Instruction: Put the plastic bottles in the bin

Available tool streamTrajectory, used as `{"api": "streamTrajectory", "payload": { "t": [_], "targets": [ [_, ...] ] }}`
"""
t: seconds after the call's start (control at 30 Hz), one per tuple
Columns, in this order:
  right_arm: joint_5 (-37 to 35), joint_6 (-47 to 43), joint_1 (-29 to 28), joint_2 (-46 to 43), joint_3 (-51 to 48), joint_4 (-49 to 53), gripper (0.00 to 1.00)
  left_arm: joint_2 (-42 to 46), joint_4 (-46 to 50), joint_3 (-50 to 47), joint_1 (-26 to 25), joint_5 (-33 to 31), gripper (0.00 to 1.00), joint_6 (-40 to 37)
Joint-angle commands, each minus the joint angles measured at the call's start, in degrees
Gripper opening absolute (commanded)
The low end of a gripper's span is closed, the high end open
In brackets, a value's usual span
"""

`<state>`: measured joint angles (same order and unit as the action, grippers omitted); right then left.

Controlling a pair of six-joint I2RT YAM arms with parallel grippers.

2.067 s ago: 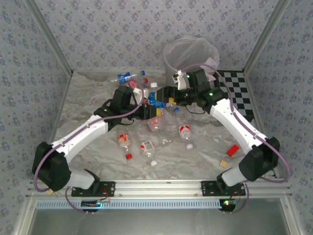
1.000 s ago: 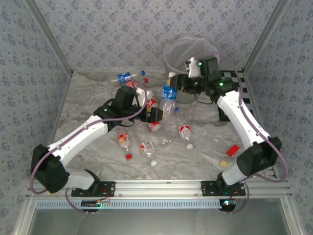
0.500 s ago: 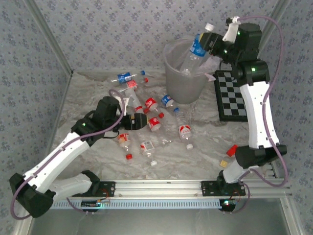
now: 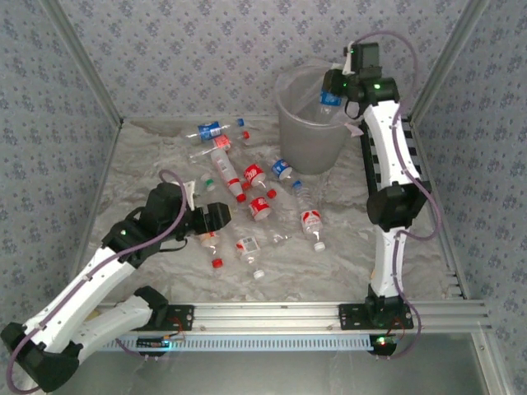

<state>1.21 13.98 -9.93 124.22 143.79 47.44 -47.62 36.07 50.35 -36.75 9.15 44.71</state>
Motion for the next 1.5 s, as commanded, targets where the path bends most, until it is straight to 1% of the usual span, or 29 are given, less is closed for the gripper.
{"api": "streamTrajectory", "payload": {
  "t": [0.0,0.13,0.2,0.3,0.43,0.53,0.63,0.7,0.8,0.83,1.03,1.1,1.17,1.3,1.4,1.47],
  "targets": [
    [-5.0,-4.6,-2.1,2.1,1.0,4.5,0.42,0.3,2.3,-1.0,0.1,-1.9,0.81,2.6],
    [-6.4,-5.7,-3.9,6.3,1.0,5.2,0.42,-0.2,2.5,-0.8,0.1,-2.5,0.81,2.3],
    [-8.9,-6.7,-5.2,8.3,1.0,5.1,0.42,-0.5,3.9,-0.7,0.2,-3.3,0.81,2.0],
    [-11.9,-9.3,-6.9,10.6,1.1,5.2,0.42,-1.0,3.4,-1.3,0.2,-3.0,0.81,1.8],
    [-12.5,-9.9,-7.7,12.9,1.1,7.0,0.45,-1.0,3.2,-2.4,0.2,-2.6,0.81,1.9],
    [-11.4,-8.7,-7.2,14.6,1.2,7.5,0.51,-0.6,3.7,-2.7,0.3,-3.5,0.81,1.7],
    [-10.8,-8.4,-7.2,16.1,1.9,8.5,0.62,-0.6,6.0,-2.4,0.4,-4.8,0.82,1.0],
    [-10.9,-8.4,-7.3,16.2,1.7,9.1,0.69,-0.7,7.7,-2.4,0.5,-5.9,0.84,0.5],
    [-11.7,-8.4,-7.0,15.9,1.8,9.5,0.81,-0.9,9.2,-2.9,0.6,-6.7,0.98,0.2],
    [-11.7,-8.4,-6.9,15.7,1.9,9.5,0.82,-1.0,9.2,-3.0,0.7,-6.7,1.00,0.3],
    [-12.3,-8.9,-6.7,10.9,4.3,8.6,0.90,-1.0,9.8,-4.8,0.6,-7.2,1.00,1.3],
    [-11.7,-9.0,-6.5,9.3,6.3,9.0,0.91,-1.2,11.1,-5.3,0.6,-8.6,1.00,2.1],
    [-11.2,-9.0,-6.3,7.7,8.4,9.7,0.92,-1.8,11.7,-6.0,0.6,-8.5,1.00,2.7],
    [-10.8,-9.1,-5.8,1.8,9.0,8.8,0.96,-2.2,8.2,-9.9,0.0,-5.4,1.00,6.0],
    [-10.2,-7.9,-4.6,-2.2,8.7,9.5,1.00,-2.0,5.3,-13.2,-0.6,-4.7,1.00,8.5],
    [-8.9,-6.4,-3.7,-5.6,7.0,10.2,1.00,-2.4,3.7,-15.0,-1.0,-4.6,0.99,10.2]
  ]
}}
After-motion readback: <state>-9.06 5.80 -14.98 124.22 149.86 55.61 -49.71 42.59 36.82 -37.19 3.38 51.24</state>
